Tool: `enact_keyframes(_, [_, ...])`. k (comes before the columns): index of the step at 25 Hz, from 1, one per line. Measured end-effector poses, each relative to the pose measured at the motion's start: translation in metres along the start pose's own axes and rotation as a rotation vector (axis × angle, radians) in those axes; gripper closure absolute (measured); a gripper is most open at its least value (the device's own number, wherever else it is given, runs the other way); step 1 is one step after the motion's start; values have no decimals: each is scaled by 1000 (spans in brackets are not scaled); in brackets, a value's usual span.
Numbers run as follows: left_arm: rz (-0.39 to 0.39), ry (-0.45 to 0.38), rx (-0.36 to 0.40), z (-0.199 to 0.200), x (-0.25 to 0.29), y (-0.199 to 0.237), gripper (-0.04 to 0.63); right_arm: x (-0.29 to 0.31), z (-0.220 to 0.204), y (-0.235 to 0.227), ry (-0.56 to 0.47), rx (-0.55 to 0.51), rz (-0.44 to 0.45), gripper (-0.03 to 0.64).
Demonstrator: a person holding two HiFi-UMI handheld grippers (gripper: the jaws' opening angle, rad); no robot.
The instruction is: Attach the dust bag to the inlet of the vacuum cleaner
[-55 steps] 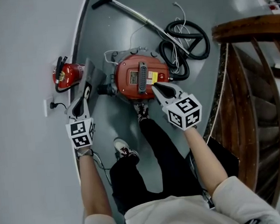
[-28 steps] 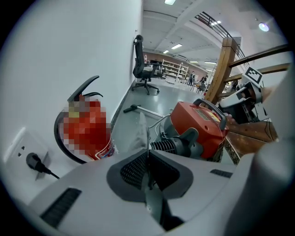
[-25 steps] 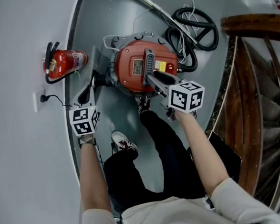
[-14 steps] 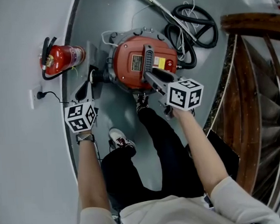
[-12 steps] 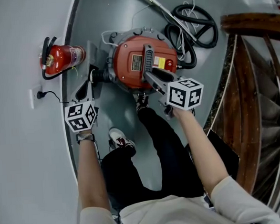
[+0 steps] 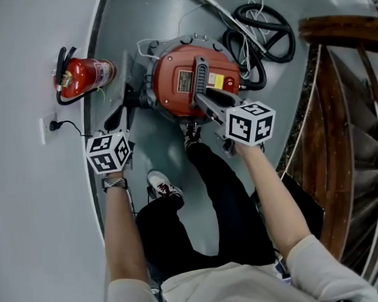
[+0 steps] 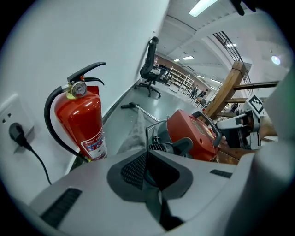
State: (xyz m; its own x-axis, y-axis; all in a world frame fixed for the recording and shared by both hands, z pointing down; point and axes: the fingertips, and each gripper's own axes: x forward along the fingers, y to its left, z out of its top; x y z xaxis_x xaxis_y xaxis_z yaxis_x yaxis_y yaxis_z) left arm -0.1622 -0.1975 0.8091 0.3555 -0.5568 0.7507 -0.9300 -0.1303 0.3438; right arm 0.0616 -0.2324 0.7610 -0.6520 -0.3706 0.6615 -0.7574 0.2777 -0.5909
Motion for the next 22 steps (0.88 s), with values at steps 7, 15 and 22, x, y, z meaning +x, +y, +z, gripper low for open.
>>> enact_keyframes(7, [-37,7,-45,-1,1,-3,584,1,0,3,-6,-36,14,488])
enact_keyframes(15, [-85,34,-47,-1,2,-6,583,2,1,3,7,-37,41,488])
enact_keyframes(22, [-152,66,-15,-2,3,-11,578,2,2,5,23,-88,38,488])
